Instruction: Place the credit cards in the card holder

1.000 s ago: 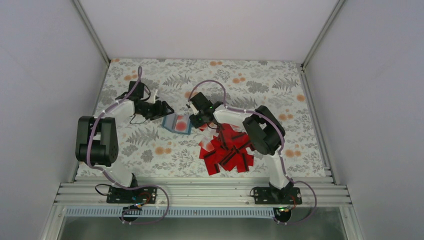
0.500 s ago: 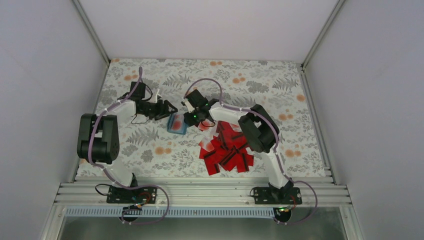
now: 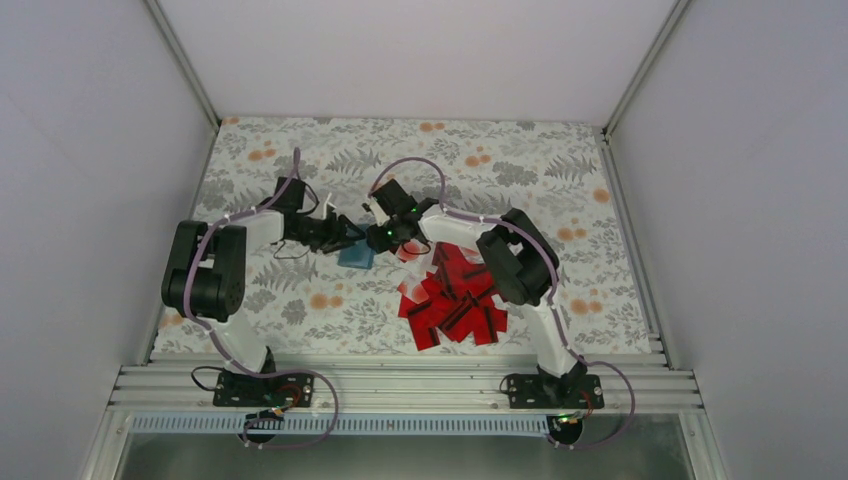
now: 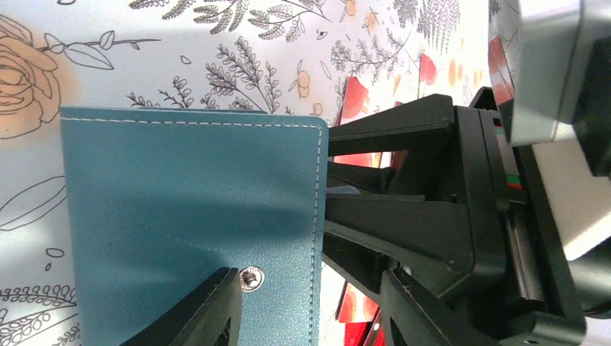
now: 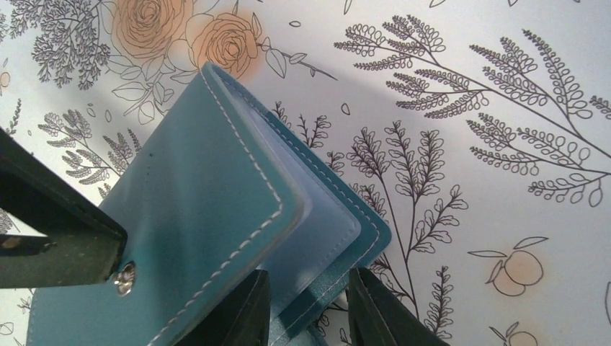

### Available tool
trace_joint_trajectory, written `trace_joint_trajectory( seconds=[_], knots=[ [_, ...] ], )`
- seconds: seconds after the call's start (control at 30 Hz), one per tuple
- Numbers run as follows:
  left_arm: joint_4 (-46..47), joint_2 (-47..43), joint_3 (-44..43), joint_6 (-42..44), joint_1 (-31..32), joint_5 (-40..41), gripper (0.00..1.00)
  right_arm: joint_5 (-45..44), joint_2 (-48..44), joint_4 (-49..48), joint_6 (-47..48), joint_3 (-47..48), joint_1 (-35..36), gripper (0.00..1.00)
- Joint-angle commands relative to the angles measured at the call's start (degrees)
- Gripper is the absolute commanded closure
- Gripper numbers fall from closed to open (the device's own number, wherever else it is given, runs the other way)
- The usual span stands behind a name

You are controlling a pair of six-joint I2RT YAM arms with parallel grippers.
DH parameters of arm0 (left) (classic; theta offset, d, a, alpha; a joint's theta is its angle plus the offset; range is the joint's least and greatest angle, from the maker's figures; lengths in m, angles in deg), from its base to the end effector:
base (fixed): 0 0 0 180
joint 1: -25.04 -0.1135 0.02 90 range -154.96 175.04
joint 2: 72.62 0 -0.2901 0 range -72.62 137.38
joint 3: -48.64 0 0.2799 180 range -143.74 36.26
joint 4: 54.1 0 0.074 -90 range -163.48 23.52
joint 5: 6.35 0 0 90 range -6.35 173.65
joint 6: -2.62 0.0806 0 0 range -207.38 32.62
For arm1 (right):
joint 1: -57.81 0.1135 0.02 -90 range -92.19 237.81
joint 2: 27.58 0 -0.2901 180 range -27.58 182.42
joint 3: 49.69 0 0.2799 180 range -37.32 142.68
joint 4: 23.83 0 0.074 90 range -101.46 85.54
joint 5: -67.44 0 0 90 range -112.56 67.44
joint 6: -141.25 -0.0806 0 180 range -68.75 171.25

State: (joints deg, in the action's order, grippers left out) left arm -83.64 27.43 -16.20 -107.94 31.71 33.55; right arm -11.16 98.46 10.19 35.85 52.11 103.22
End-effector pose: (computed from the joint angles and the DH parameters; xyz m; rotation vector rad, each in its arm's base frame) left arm 0.3434 -0.1024 0.1241 -0.0446 2.6346 -1.3286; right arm 0.3582 0.3861 0.1030 -0.7717 2.5836 0.6198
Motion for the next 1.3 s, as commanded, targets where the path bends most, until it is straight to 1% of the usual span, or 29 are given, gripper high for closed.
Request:
trace_joint_trajectory(
  seconds=[0.0, 0.13, 0.33, 0.47, 0.63, 0.73, 0.8, 0.97, 1.03, 1.27],
  knots=[
    [2.89, 1.77, 1.64, -0.55, 0.42, -0.82, 0.54, 0.44, -0.72, 2.20, -1.28, -4.40, 0.15, 0.71],
    [2.20, 2.93, 1.46, 0.67, 0.92, 0.80, 0.64, -0.93, -3.36, 2.46, -1.80, -6.63, -0.46, 0.69],
    [0.42, 3.33, 0.15, 2.66, 1.74, 4.16, 0.69, -0.74, -6.14, 3.27, -2.76, -8.09, -0.96, 0.68],
    [-1.95, 2.24, -1.04, 4.45, 2.43, 6.70, 0.70, 0.85, -7.32, 3.54, -3.60, -8.02, -1.11, 0.67],
    [-5.84, 0.58, -2.37, 6.99, 2.55, 11.16, 0.70, 2.21, -9.12, 3.66, -5.20, -7.59, -1.20, 0.66],
    [-8.20, -1.99, -3.70, 8.39, 2.57, 14.26, 0.69, 2.73, -10.60, 3.92, -5.91, -7.17, -1.36, 0.66],
    [-10.07, -4.23, -4.96, 9.33, 2.60, 17.49, 0.67, 3.23, -11.76, 4.01, -5.96, -6.87, -1.46, 0.65],
    [-14.79, -8.97, -6.38, 12.99, 2.50, 25.97, 0.56, 2.97, -14.67, 6.21, -6.13, -4.52, -2.04, 0.62],
    [-15.68, -9.29, -5.89, 14.25, 2.30, 28.45, 0.55, 2.22, -16.10, 7.18, -6.80, -4.14, -2.45, 0.62],
    [-13.87, -8.60, -2.44, 14.36, 2.12, 26.60, 0.54, -2.42, -22.72, 6.57, -9.94, -11.38, -3.98, 0.59]
  ],
)
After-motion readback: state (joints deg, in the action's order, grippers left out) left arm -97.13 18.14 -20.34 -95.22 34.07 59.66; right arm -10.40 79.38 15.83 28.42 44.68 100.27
